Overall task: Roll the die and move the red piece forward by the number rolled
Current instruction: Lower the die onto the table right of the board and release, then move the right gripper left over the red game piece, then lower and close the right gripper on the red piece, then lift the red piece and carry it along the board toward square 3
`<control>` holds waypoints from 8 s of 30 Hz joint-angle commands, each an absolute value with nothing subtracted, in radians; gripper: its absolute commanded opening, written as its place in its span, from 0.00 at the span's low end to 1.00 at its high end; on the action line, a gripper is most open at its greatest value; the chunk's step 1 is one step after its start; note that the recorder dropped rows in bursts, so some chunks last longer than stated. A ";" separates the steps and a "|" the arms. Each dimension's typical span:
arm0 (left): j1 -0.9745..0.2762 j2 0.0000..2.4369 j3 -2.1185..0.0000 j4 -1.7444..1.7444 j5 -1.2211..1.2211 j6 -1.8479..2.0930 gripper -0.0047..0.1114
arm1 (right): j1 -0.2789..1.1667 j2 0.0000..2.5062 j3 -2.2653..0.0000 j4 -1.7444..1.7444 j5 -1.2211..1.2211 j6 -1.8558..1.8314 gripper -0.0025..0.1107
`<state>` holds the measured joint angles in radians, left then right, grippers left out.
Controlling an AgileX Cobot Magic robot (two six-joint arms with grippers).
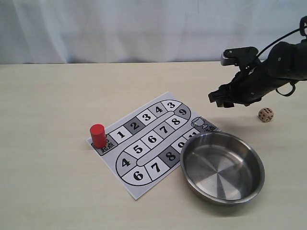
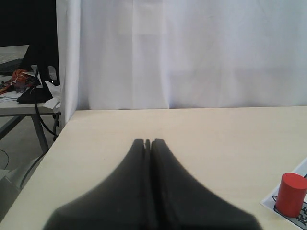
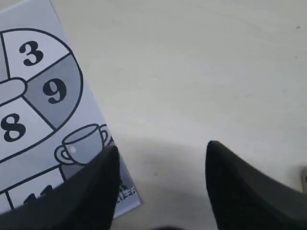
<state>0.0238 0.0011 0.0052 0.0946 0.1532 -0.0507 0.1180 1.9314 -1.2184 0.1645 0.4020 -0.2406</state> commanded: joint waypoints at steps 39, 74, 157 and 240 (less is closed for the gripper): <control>0.024 0.000 0.000 0.094 0.144 -0.053 0.04 | -0.125 2.007 -1.222 -0.031 0.546 0.019 0.06; 0.024 0.000 0.000 0.094 0.144 -0.053 0.04 | -0.109 1.911 -1.222 0.435 0.554 -0.392 0.06; 0.024 0.000 0.000 0.094 0.142 -0.053 0.04 | 0.710 2.190 -1.523 0.612 0.167 -0.562 0.06; 0.024 0.000 0.000 0.094 0.142 -0.053 0.04 | 0.456 2.220 -1.524 0.452 0.085 -0.435 0.06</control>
<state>0.0238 0.0011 0.0052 0.0946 0.1532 -0.0507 0.4693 2.2358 -1.5244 0.4597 0.1333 -0.4056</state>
